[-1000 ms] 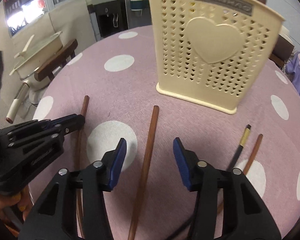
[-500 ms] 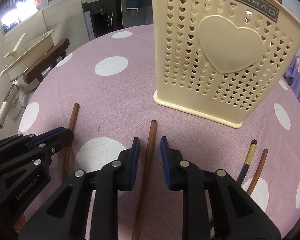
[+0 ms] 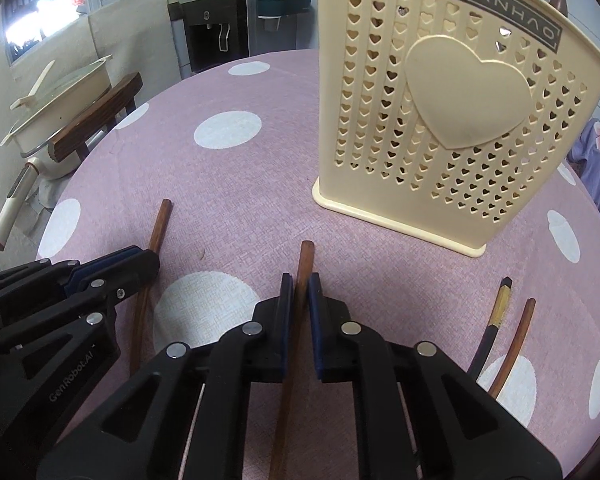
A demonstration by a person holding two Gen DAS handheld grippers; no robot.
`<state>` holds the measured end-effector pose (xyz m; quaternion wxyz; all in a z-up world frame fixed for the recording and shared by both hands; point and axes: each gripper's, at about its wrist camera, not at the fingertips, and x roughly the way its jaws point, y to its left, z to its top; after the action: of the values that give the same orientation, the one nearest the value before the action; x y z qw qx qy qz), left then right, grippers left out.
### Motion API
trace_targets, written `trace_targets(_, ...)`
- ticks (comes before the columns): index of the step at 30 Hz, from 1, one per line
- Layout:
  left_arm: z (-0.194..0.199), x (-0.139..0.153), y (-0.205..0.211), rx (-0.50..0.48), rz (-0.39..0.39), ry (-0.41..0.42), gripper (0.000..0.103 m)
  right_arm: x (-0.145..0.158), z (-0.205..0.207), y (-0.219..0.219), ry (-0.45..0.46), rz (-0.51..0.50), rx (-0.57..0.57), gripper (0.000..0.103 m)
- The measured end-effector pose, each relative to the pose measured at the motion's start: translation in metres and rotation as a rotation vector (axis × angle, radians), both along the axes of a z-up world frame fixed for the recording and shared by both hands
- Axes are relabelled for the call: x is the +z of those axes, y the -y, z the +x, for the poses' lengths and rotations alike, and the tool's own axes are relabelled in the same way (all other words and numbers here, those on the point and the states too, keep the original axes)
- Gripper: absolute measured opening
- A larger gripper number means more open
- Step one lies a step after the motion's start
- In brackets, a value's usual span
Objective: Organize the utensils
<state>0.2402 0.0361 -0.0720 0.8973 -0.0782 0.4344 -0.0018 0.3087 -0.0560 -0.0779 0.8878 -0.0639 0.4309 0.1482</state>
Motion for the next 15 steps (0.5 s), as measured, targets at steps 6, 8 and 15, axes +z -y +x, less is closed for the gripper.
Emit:
trace_targets(6, 0.001, -0.001, 0.001, 0.007, 0.000, 0.004, 0.010, 0.001, 0.000, 0.007, -0.015, 0.048, -0.009, 0.009)
trace_targets(8, 0.003, -0.001, 0.002, 0.011, 0.000, 0.006, 0.009, 0.002, -0.002, 0.012, -0.017, 0.081, -0.016, 0.009)
trace_targets(15, 0.002, 0.015, 0.009, -0.001, 0.007, 0.057, 0.001, 0.021, -0.019, 0.027, 0.019, 0.172, -0.017, 0.008)
